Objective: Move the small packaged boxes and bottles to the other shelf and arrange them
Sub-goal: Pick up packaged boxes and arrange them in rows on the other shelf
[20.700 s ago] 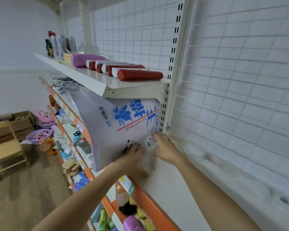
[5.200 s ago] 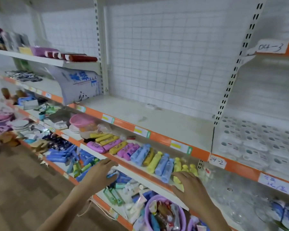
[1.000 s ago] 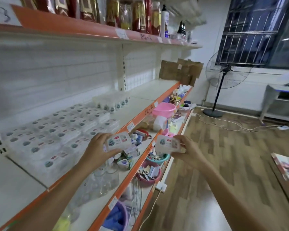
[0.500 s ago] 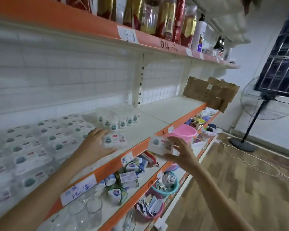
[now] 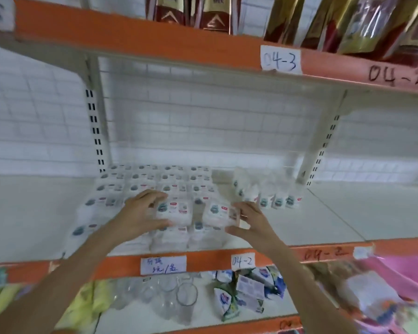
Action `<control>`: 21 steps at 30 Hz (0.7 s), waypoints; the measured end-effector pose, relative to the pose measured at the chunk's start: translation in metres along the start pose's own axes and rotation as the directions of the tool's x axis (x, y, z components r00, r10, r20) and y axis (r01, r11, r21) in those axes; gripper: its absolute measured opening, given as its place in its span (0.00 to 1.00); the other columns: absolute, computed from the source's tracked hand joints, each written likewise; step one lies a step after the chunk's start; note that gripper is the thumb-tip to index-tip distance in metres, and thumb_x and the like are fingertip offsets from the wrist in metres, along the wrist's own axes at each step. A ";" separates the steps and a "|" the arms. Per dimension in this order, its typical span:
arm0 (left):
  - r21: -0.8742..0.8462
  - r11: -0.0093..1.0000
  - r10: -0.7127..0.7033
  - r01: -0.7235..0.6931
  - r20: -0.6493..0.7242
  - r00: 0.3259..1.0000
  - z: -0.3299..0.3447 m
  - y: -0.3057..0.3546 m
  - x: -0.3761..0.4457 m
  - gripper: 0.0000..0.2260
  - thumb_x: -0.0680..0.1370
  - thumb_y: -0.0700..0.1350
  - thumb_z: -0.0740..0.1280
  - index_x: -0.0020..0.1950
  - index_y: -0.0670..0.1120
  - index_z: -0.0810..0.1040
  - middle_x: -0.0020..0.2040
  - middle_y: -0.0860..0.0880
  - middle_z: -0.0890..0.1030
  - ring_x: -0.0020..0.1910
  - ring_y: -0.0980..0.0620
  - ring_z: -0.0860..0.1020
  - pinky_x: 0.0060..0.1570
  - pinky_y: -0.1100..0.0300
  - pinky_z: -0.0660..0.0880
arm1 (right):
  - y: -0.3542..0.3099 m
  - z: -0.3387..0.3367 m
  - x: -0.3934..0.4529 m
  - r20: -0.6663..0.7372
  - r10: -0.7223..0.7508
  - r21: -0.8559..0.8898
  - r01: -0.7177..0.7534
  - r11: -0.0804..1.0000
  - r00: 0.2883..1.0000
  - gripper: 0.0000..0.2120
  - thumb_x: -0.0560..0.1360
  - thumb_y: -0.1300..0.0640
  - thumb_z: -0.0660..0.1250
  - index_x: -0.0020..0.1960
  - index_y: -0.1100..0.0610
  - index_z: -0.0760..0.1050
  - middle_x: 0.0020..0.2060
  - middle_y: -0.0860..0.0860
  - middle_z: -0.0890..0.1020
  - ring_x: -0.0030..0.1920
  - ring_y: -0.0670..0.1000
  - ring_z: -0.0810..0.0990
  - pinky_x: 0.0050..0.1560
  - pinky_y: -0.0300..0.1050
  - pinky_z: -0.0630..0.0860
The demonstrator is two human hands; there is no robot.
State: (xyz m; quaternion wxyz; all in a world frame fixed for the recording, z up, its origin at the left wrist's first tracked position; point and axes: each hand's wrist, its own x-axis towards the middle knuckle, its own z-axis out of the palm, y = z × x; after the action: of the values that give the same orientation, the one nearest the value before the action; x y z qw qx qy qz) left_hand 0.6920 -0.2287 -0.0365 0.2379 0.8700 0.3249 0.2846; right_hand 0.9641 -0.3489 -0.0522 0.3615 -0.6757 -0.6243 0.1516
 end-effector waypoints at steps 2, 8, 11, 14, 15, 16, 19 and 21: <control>0.027 1.000 -0.005 0.005 -0.014 1.000 0.009 -0.001 -0.012 0.37 0.61 0.75 0.63 0.61 0.53 0.71 0.55 0.64 0.70 0.56 0.73 0.68 0.55 0.78 0.64 | 0.004 0.010 0.007 0.079 -0.041 0.023 0.039 0.999 0.996 0.27 0.70 0.55 0.73 0.67 0.55 0.68 0.58 0.49 0.69 0.59 0.48 0.71 0.62 0.37 0.69; 0.079 0.993 -0.077 0.090 -0.154 0.985 0.033 -0.005 -0.028 0.40 0.59 0.73 0.63 0.61 0.48 0.74 0.56 0.59 0.69 0.56 0.64 0.70 0.56 0.70 0.69 | 0.013 0.018 0.013 0.143 -0.152 0.024 0.151 0.988 0.978 0.26 0.72 0.54 0.71 0.67 0.55 0.67 0.58 0.47 0.68 0.58 0.44 0.69 0.54 0.20 0.62; 0.057 0.996 -0.054 0.070 -0.232 0.971 0.037 -0.008 -0.030 0.33 0.62 0.65 0.66 0.61 0.48 0.72 0.58 0.61 0.64 0.58 0.73 0.64 0.58 0.77 0.65 | 0.018 0.025 0.010 0.102 -0.161 0.083 0.153 0.985 0.982 0.26 0.71 0.54 0.73 0.66 0.51 0.68 0.60 0.49 0.66 0.61 0.46 0.68 0.60 0.31 0.67; 0.097 0.993 -0.043 0.064 -0.213 0.976 0.046 -0.007 -0.031 0.32 0.64 0.55 0.76 0.64 0.48 0.69 0.60 0.56 0.62 0.60 0.64 0.64 0.61 0.70 0.62 | 0.018 0.032 0.005 0.092 -0.136 0.120 0.124 0.985 0.986 0.29 0.70 0.54 0.73 0.65 0.45 0.63 0.67 0.49 0.62 0.65 0.44 0.64 0.61 0.32 0.65; 0.129 0.989 -0.041 0.071 -0.223 0.974 0.049 -0.009 -0.030 0.31 0.66 0.49 0.77 0.65 0.46 0.70 0.61 0.54 0.61 0.60 0.60 0.65 0.60 0.68 0.63 | 0.016 0.034 0.004 0.083 -0.126 0.127 0.115 0.985 0.989 0.30 0.69 0.50 0.73 0.65 0.43 0.62 0.69 0.49 0.62 0.67 0.43 0.63 0.60 0.29 0.63; 0.158 0.985 -0.029 0.069 -0.243 0.970 0.052 -0.010 -0.029 0.30 0.66 0.47 0.76 0.66 0.45 0.70 0.61 0.53 0.60 0.60 0.59 0.65 0.59 0.69 0.63 | 0.015 0.036 0.003 0.071 -0.116 0.127 0.106 0.986 0.991 0.31 0.68 0.43 0.72 0.65 0.42 0.61 0.70 0.48 0.62 0.68 0.43 0.62 0.61 0.26 0.61; 0.219 0.976 0.057 0.005 -0.276 0.960 0.056 -0.015 -0.031 0.28 0.66 0.49 0.74 0.64 0.43 0.72 0.58 0.57 0.57 0.59 0.64 0.61 0.61 0.72 0.59 | 0.014 0.042 0.001 0.082 -0.104 0.074 0.098 0.992 0.991 0.34 0.71 0.43 0.67 0.72 0.46 0.57 0.74 0.49 0.56 0.72 0.45 0.59 0.60 0.18 0.52; 0.261 0.965 0.093 -0.025 -0.254 0.963 0.057 -0.018 -0.033 0.29 0.66 0.50 0.71 0.64 0.44 0.70 0.57 0.57 0.59 0.58 0.62 0.62 0.62 0.72 0.56 | 0.014 0.046 -0.001 0.115 -0.108 0.031 0.105 0.994 0.987 0.34 0.76 0.51 0.65 0.75 0.50 0.51 0.76 0.50 0.50 0.74 0.48 0.56 0.60 0.18 0.50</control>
State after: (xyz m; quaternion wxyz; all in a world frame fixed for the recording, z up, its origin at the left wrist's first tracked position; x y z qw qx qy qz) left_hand 0.7001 -0.2526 -0.0996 0.0697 0.8570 0.3613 0.3608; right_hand 0.9444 -0.3355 -0.0936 0.3404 -0.6268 -0.6777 0.1789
